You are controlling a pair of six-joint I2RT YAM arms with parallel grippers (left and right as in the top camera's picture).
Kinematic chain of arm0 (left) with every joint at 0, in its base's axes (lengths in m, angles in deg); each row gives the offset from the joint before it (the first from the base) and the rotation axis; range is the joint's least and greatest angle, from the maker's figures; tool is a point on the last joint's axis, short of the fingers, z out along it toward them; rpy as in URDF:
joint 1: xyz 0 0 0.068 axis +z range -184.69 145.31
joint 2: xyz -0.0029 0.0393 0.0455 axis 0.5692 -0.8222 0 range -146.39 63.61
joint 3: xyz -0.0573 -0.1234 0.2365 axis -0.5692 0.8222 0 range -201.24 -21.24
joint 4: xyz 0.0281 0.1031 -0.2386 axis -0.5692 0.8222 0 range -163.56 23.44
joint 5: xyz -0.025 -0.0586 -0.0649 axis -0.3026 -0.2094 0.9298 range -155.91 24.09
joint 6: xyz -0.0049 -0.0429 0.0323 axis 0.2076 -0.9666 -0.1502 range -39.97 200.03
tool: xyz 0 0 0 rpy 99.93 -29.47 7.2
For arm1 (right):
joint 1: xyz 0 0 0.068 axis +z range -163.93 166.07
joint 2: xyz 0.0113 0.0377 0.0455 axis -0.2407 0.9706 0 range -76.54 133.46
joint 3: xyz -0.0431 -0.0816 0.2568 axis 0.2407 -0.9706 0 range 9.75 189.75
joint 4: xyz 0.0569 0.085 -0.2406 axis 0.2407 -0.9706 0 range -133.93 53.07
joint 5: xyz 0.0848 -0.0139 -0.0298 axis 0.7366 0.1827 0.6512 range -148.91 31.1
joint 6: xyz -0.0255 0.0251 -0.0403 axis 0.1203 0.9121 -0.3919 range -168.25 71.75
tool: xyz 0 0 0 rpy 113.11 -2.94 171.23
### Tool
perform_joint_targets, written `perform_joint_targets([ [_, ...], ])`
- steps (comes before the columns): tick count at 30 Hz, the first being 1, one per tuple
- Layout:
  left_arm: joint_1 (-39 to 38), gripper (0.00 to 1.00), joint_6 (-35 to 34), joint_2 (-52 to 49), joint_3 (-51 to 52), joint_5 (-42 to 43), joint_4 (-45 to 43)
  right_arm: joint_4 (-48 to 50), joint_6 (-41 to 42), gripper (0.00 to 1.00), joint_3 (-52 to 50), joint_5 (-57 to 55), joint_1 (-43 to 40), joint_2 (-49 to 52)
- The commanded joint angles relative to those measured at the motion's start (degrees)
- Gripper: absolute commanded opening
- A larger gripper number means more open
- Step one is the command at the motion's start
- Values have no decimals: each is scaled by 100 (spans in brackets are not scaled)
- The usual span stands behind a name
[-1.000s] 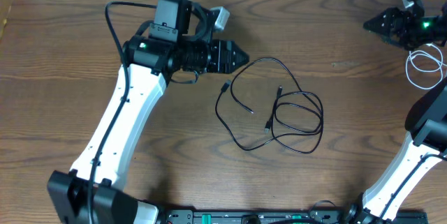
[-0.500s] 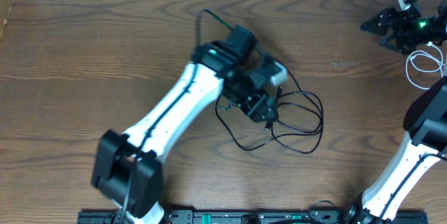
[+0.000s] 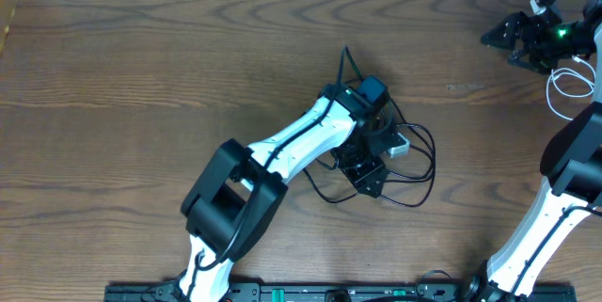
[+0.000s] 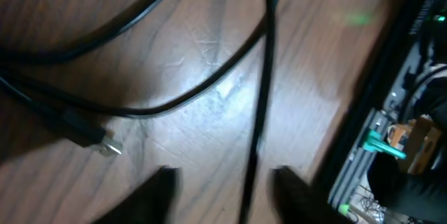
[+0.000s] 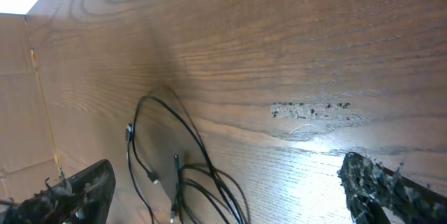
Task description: Untangle cables
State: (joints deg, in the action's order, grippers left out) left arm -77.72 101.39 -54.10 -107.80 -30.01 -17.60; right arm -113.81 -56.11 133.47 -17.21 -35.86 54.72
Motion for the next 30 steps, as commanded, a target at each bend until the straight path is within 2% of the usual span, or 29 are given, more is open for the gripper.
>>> perform_joint_targets([
  [1, -2, 20, 105, -59, 52, -63, -83, -15, 7, 99, 103, 22, 28, -20],
  [2, 15, 8, 101, -57, 26, -63, -166, -4, 7, 99, 103, 22, 28, -20],
  [7, 188, 7, -479, 55, -511, -63, -59, -2, 7, 99, 103, 24, 31, -20],
  [12, 557, 8, -1453, 730, -1849, -63, 245, 37, 7, 99, 103, 24, 31, -20],
  [15, 693, 7, -1709, 1119, -2269, -63, 85, 15, -149, 98, 103, 236, 31, -20],
  [17, 772, 7, -1952, 1377, -2422, -118, -149, -175, -839, 94, 107, 999, 31, -50],
  [20, 894, 7, -2380, 1792, -2455, -520, -645, -446, -1552, 94, 109, 1878, 35, -192],
  [24, 1158, 7, -2736, 2356, -2457, -702, -1504, -501, -1709, 96, 109, 2059, 81, -667],
  [30, 1495, 8, -3082, 2658, -2457, -702, -2328, -498, -1816, 98, 109, 1996, 334, -1377],
])
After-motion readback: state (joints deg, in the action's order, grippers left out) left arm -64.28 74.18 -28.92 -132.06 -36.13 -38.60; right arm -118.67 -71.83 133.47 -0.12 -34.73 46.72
